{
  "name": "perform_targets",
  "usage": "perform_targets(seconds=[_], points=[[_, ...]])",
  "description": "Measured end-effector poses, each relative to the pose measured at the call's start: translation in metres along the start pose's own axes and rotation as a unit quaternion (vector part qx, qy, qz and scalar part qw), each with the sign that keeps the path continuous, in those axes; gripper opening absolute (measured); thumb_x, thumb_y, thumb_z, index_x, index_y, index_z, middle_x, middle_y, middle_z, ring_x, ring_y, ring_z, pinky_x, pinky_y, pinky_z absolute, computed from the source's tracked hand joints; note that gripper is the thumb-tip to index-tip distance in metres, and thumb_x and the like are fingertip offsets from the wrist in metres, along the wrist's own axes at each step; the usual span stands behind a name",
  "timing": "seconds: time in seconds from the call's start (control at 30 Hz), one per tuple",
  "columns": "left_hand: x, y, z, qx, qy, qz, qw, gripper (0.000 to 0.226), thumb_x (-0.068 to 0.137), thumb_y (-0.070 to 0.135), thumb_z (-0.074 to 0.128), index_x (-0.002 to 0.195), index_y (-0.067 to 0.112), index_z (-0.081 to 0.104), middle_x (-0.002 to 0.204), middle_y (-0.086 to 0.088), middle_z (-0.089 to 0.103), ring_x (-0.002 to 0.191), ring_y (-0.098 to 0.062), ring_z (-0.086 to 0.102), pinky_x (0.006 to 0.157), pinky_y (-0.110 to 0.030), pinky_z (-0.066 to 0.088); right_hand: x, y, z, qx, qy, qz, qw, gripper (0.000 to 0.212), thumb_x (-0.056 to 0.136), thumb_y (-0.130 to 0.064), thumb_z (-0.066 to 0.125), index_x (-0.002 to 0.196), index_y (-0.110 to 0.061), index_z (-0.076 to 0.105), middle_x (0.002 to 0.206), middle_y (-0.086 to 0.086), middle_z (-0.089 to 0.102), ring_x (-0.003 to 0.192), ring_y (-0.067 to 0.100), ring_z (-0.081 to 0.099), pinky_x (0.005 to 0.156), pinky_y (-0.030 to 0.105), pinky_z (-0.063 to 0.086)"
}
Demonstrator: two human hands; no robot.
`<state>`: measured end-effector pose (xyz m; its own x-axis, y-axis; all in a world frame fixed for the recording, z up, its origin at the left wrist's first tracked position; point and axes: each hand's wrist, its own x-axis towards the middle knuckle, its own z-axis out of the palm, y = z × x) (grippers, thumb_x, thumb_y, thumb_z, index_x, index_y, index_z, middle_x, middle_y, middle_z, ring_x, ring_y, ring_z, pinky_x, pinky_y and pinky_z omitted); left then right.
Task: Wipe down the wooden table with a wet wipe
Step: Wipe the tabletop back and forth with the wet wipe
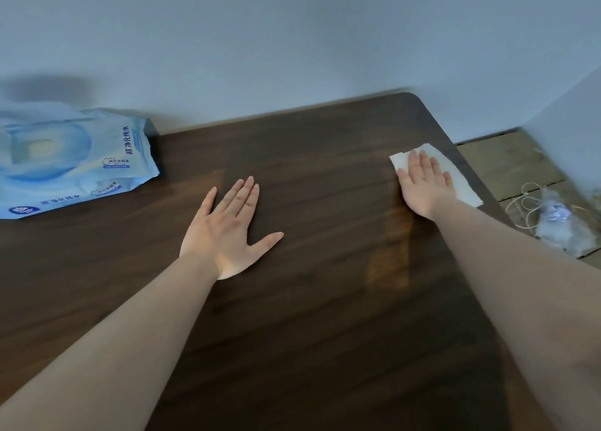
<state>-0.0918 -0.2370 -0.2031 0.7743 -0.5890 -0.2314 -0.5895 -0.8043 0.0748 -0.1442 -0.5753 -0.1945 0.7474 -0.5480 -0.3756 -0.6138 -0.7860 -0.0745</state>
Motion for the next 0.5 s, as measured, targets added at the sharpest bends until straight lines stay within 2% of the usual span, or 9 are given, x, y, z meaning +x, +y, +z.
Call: perform_targets(seconds=[0.1,0.23,0.37,0.5], points=[[-0.005,0.001,0.002,-0.021,0.012,-0.014,1.000,0.089,0.079,0.076,0.000,0.147,0.020,-0.014,0.153,0.007,-0.021,0.141,-0.006,-0.018,0.118,-0.038,-0.006,-0.021,-0.033,0.012,-0.012,-0.012,-0.063,0.998,0.056,0.101,-0.040,0.011,0.150,-0.020,-0.008,0.160,0.001,-0.012,0.147,0.020,-0.010,0.117,0.042,-0.006],[-0.042,-0.020,0.003,-0.082,0.019,-0.091,0.992,0.081,0.086,0.068,0.008,0.147,0.019,-0.013,0.157,0.004,-0.017,0.142,-0.009,-0.017,0.116,-0.037,-0.008,-0.052,-0.089,0.026,-0.047,-0.042,-0.161,0.985,0.055,0.101,-0.040,0.008,0.149,-0.023,-0.013,0.160,-0.002,-0.016,0.146,0.016,-0.016,0.117,0.038,-0.009],[-0.121,-0.102,0.009,-0.069,0.055,-0.211,0.973,0.086,0.084,0.069,0.008,0.149,0.015,-0.005,0.159,0.000,-0.008,0.145,-0.013,-0.008,0.118,-0.040,-0.001,-0.092,-0.172,0.045,-0.096,-0.074,-0.292,0.949,0.055,0.100,-0.042,0.005,0.148,-0.026,-0.017,0.158,-0.005,-0.020,0.144,0.013,-0.020,0.117,0.036,-0.013],[-0.224,-0.194,0.017,-0.078,0.013,-0.361,0.929,0.098,0.077,0.074,0.010,0.150,0.009,0.001,0.160,-0.005,-0.004,0.146,-0.017,-0.005,0.119,-0.042,0.005,-0.147,-0.273,0.074,-0.127,-0.092,-0.420,0.894,0.055,0.100,-0.043,0.005,0.149,-0.027,-0.014,0.158,-0.008,-0.019,0.144,0.011,-0.019,0.116,0.035,-0.014]])
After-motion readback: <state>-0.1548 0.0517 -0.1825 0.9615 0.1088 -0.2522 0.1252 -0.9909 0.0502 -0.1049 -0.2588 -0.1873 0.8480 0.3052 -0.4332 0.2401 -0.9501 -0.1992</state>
